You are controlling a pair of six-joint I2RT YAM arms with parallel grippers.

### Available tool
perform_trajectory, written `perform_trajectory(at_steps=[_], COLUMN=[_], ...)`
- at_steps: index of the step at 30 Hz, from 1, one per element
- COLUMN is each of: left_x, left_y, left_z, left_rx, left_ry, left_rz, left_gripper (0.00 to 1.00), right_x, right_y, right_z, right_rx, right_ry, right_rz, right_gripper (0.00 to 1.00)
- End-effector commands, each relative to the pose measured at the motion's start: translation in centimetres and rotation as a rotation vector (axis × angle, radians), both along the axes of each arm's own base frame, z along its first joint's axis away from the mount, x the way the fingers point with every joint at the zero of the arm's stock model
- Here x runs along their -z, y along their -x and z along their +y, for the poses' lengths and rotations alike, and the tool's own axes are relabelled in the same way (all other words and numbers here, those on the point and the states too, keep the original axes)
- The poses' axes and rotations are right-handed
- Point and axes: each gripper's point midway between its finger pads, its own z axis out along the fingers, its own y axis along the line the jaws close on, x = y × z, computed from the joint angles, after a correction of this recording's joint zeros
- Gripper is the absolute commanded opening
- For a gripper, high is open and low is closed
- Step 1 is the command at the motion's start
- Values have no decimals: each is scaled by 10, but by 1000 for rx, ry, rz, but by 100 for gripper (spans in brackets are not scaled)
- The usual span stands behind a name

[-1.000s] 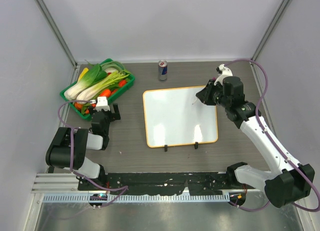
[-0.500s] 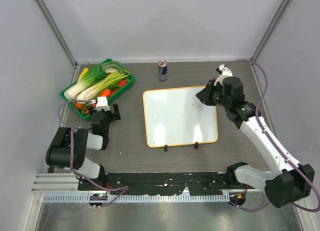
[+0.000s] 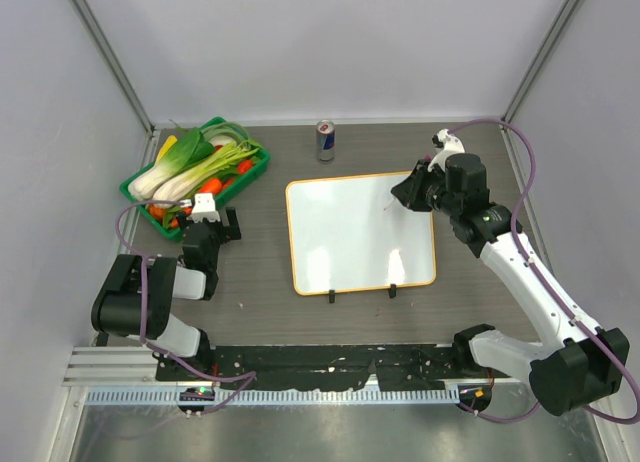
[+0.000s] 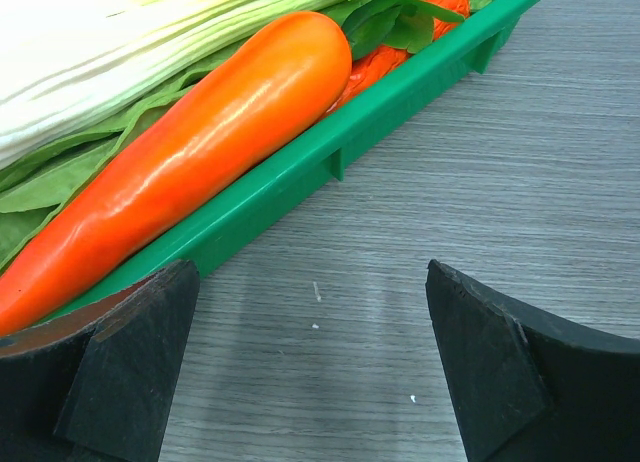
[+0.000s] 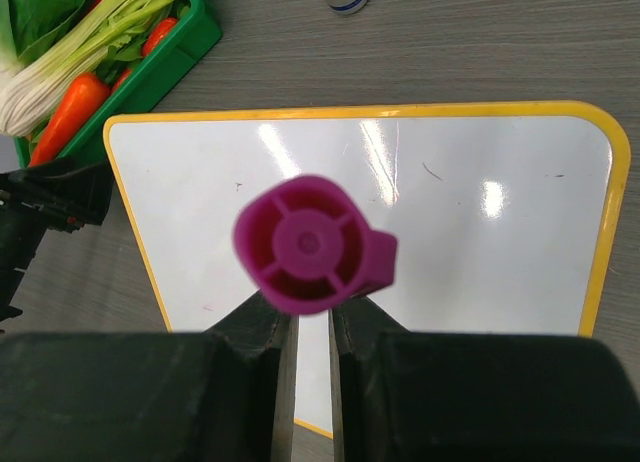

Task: Write a sentence on the whiteboard
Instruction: Pick up the whiteboard from the center of the board.

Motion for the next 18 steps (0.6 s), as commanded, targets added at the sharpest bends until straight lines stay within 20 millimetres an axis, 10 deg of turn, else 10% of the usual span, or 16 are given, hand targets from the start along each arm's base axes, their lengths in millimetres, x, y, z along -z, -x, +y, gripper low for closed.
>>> perform_trajectory(at_steps=[1,18], left_x=[-21,-22], left_y=[-9,-10], left_z=[2,3], left_rx=[-3,-4], left_ry=[-9,-9], left_rz=[-68,-68], left_gripper=[100,100], right_x=[-18,-26], right_y=[-4,-8], right_z=[2,11], right_rx=[2,-21], right_ry=[-30,-74], right_rz=[-52,-44], right_gripper=[1,1])
